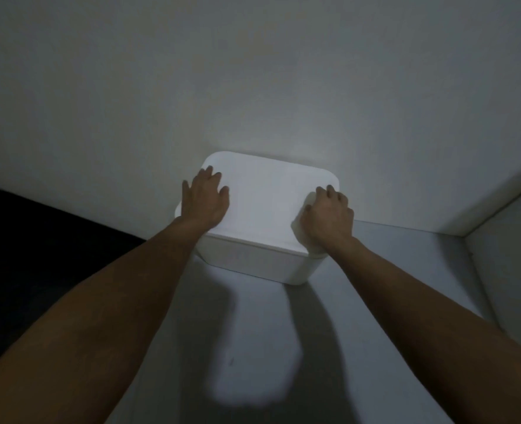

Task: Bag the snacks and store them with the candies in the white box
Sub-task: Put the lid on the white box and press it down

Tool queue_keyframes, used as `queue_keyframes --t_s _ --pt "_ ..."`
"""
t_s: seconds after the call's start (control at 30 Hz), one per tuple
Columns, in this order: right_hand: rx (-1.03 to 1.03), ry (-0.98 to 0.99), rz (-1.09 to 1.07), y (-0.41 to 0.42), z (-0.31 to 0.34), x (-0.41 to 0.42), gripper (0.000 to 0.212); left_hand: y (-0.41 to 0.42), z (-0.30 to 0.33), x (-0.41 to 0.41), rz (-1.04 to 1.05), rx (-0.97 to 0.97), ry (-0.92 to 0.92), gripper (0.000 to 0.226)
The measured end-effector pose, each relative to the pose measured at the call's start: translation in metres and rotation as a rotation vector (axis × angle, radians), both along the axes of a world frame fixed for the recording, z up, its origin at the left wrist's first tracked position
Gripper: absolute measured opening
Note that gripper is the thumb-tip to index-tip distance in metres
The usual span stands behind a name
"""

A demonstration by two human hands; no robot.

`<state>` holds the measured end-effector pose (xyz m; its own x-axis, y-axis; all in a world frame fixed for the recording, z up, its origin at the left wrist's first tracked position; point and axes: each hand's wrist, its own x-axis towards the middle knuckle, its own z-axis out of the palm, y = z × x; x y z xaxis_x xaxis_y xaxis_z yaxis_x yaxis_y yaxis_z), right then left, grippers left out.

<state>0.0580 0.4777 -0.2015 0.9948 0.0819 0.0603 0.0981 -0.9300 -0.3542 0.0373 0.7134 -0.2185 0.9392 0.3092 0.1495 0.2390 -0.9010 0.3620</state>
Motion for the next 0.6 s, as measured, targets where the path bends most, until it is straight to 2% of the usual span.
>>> queue_keyframes --t_s 0.13,0.27,0.4,0.6 --pt "-0.089 -0.055 0.095 0.009 -0.001 0.000 0.048 -0.020 0.004 0.003 -0.100 0.040 -0.013 0.048" --pt "-0.139 -0.085 0.126 0.009 -0.011 -0.003 0.050 -0.025 -0.005 0.001 -0.139 0.133 0.064 0.051" --pt "-0.212 -0.028 0.134 0.007 -0.030 -0.011 0.059 -0.028 -0.021 -0.006 -0.129 0.162 0.104 0.052" --pt "-0.205 0.024 0.146 0.005 -0.032 -0.008 0.068 -0.024 -0.013 -0.002 -0.149 0.167 0.164 0.051"
